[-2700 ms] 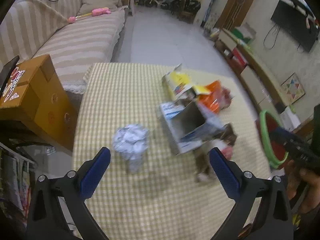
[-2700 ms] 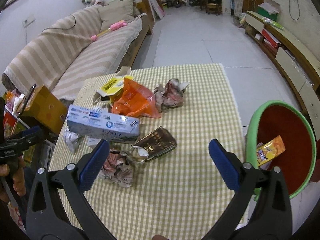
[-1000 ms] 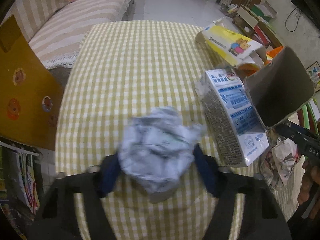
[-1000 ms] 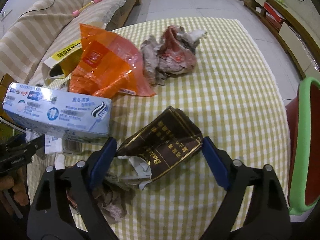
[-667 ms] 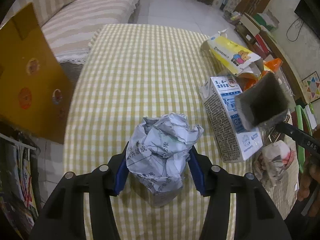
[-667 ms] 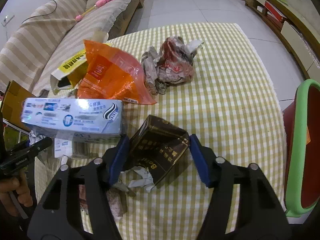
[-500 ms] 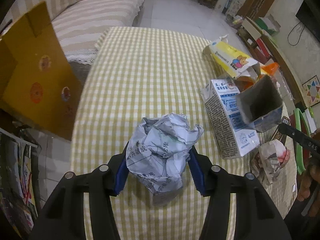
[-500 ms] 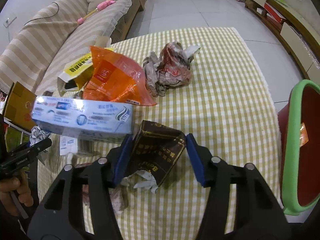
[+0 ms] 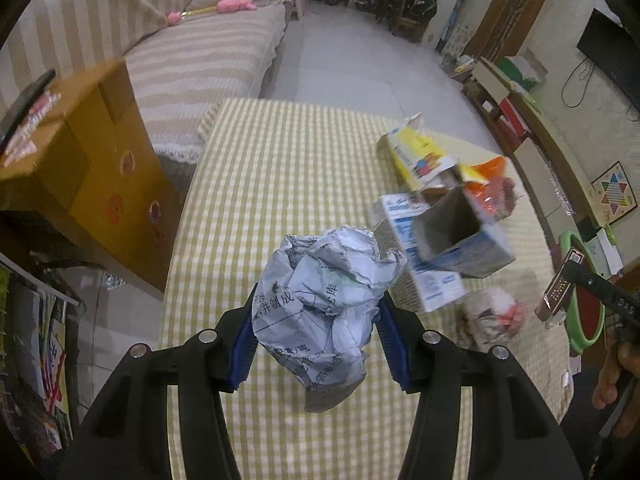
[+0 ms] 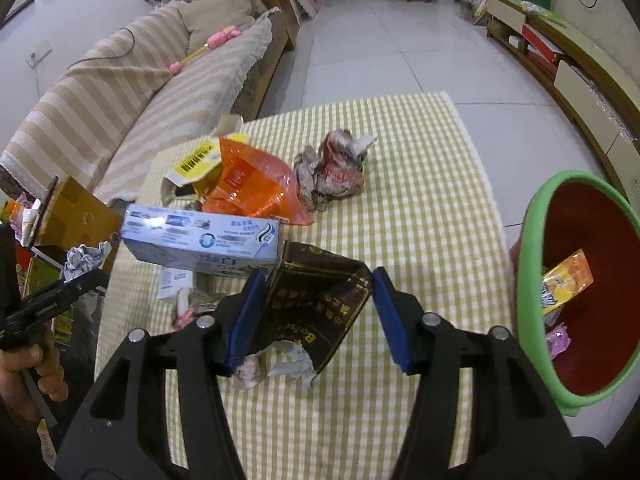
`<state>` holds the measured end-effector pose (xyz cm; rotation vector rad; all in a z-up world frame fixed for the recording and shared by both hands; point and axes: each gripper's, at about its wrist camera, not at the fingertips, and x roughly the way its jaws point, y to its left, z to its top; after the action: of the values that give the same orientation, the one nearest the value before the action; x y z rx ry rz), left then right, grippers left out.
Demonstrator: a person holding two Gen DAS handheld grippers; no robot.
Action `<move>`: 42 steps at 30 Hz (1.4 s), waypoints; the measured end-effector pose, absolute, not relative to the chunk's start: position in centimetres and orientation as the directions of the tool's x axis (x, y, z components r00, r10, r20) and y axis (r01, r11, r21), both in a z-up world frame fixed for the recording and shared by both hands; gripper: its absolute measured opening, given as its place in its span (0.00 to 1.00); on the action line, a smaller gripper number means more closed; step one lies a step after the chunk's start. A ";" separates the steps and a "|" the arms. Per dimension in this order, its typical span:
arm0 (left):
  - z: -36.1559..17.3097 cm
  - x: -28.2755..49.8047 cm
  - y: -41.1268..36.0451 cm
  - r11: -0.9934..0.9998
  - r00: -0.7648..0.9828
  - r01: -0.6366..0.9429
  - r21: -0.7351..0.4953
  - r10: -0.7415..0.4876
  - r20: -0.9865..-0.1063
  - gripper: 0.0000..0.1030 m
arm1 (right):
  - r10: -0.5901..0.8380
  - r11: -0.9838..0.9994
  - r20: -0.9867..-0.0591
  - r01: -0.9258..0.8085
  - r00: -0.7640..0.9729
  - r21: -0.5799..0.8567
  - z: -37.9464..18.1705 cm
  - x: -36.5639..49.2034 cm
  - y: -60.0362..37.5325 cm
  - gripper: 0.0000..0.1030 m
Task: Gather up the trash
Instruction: 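Carry the paper and brown packet over the bin and release both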
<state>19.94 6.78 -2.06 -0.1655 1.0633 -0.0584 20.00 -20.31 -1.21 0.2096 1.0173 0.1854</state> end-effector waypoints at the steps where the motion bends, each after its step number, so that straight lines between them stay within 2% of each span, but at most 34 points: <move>1: -1.6 19.9 6.5 0.986 0.492 -0.025 -0.165 -0.132 -0.860 0.49 | 0.250 0.964 -0.818 -0.057 0.519 0.258 -0.9 19.9 -20.3 0.52; 21: 4.8 19.1 -2.4 0.975 0.556 0.150 -0.164 -0.221 -0.801 0.49 | 0.231 0.961 -0.746 -0.024 0.625 0.277 4.5 17.1 -25.2 0.52; 30: 6.0 20.3 -10.2 0.947 0.534 0.274 -0.170 -0.296 -0.792 0.49 | 0.167 0.956 -0.730 0.074 0.663 0.285 5.4 15.9 -32.2 0.52; 42: 6.4 21.7 -24.3 0.840 0.431 0.483 -0.248 -0.475 -0.768 0.49 | 0.060 0.928 -0.725 0.229 0.686 0.294 5.6 13.7 -43.2 0.52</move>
<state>21.69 -24.28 6.43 0.0099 0.9541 -0.5973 13.69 -43.18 5.59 0.3808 0.8137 -0.0974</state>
